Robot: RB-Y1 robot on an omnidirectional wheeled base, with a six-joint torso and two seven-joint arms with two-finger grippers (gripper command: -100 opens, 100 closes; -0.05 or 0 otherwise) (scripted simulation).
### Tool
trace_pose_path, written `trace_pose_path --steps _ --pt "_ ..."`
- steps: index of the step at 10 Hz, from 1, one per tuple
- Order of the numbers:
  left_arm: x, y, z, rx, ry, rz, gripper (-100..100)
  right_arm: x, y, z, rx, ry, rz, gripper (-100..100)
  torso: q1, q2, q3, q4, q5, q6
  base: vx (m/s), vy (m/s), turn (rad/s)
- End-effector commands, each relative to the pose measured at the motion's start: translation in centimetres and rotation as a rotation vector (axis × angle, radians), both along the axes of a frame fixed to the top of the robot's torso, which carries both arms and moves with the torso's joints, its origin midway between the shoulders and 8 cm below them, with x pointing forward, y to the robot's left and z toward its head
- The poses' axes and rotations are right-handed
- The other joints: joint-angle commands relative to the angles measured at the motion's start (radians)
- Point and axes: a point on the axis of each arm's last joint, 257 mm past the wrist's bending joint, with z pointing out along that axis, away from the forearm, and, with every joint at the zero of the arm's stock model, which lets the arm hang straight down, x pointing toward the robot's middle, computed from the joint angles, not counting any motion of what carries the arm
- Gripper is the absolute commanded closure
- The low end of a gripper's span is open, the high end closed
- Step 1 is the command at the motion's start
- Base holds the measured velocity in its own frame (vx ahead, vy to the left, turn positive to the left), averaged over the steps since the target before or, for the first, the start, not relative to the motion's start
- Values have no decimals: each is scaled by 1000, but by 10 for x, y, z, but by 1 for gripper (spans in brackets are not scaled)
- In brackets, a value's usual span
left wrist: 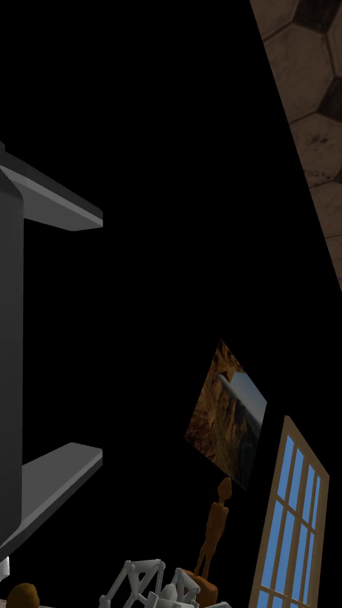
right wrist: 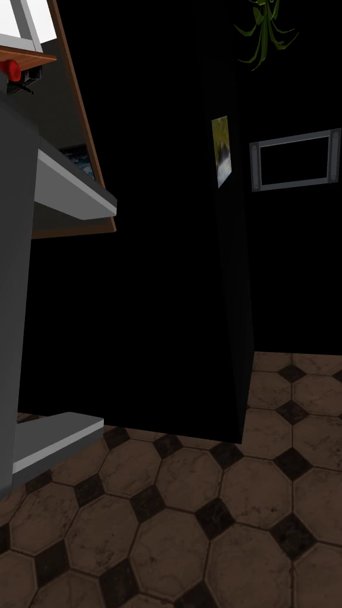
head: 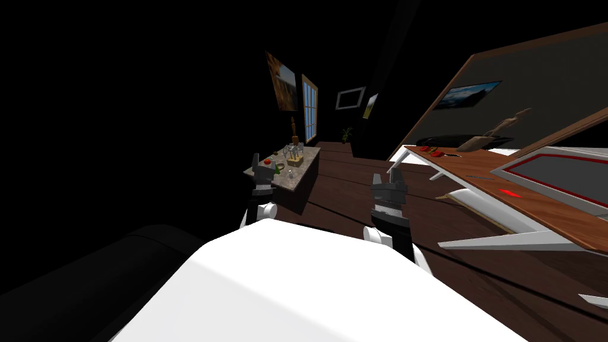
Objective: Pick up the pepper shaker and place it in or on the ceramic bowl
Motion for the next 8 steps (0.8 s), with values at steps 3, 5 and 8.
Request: trace_pose_path --steps 3,5,8 --pt "6 -7 -12 22 29 -57 -100 0 0 0 0 0 0 0 -1 0 0 0 0 0 7 -26 28" --pt "10 -10 -25 8 53 -99 -100 0 0 0 0 0 0 0 -3 -1 0 0 -1 0 11 -64 39" --pt "18 -12 -60 -85 111 -185 -100 0 0 0 0 0 0 0 -7 -1 0 0 -2 0 13 -110 83"
